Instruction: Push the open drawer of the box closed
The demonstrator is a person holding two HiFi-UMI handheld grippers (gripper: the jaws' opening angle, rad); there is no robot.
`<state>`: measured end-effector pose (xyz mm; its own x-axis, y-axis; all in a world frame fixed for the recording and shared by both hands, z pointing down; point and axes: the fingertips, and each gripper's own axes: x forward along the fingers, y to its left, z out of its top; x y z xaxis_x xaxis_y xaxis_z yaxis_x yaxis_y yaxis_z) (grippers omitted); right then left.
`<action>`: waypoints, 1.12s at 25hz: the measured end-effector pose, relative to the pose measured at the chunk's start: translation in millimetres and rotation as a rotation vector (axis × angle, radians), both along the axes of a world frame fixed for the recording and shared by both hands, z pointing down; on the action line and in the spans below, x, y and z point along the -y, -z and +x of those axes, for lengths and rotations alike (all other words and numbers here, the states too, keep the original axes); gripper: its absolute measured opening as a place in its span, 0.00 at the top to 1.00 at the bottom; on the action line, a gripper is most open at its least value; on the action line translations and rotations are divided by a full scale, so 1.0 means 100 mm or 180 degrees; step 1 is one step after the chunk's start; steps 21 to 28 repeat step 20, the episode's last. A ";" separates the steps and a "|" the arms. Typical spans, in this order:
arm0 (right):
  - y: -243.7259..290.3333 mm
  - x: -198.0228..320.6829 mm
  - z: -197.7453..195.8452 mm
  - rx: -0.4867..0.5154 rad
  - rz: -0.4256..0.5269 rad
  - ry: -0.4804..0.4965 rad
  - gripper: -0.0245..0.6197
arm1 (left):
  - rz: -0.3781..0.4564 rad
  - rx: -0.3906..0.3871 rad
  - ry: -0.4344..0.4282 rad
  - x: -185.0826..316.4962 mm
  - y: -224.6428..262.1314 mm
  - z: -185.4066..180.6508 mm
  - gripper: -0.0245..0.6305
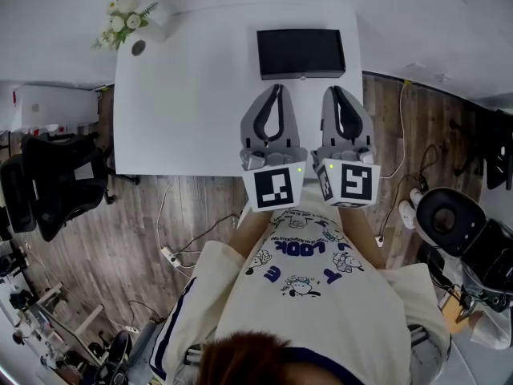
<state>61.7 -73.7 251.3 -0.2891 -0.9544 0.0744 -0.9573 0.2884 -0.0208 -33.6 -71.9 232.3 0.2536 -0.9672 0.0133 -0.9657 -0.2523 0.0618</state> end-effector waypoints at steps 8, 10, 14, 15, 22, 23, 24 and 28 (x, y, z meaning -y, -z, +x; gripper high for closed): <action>0.06 -0.09 0.03 0.0009 0.0053 -0.0028 0.90 | 0.0051 0.0016 -0.0003 -0.11 0.06 0.01 0.93; 0.07 -0.10 0.04 0.0011 0.0056 -0.0035 0.90 | 0.0065 0.0015 -0.0008 -0.12 0.08 0.01 0.93; 0.08 -0.14 0.05 0.0013 0.0049 -0.0048 0.90 | 0.0090 0.0009 0.0001 -0.15 0.11 0.00 0.93; 0.09 -0.14 0.04 0.0011 0.0057 -0.0049 0.90 | 0.0089 0.0001 0.0005 -0.16 0.12 0.00 0.93; 0.13 -0.12 0.02 0.0020 0.0086 -0.0051 0.90 | 0.0076 -0.0015 0.0007 -0.14 0.12 -0.04 0.93; 0.13 -0.12 0.02 0.0020 0.0086 -0.0051 0.90 | 0.0076 -0.0015 0.0007 -0.14 0.12 -0.04 0.93; 0.13 -0.12 0.02 0.0020 0.0086 -0.0051 0.90 | 0.0076 -0.0015 0.0007 -0.14 0.12 -0.04 0.93; 0.13 -0.12 0.02 0.0020 0.0086 -0.0051 0.90 | 0.0076 -0.0015 0.0007 -0.14 0.12 -0.04 0.93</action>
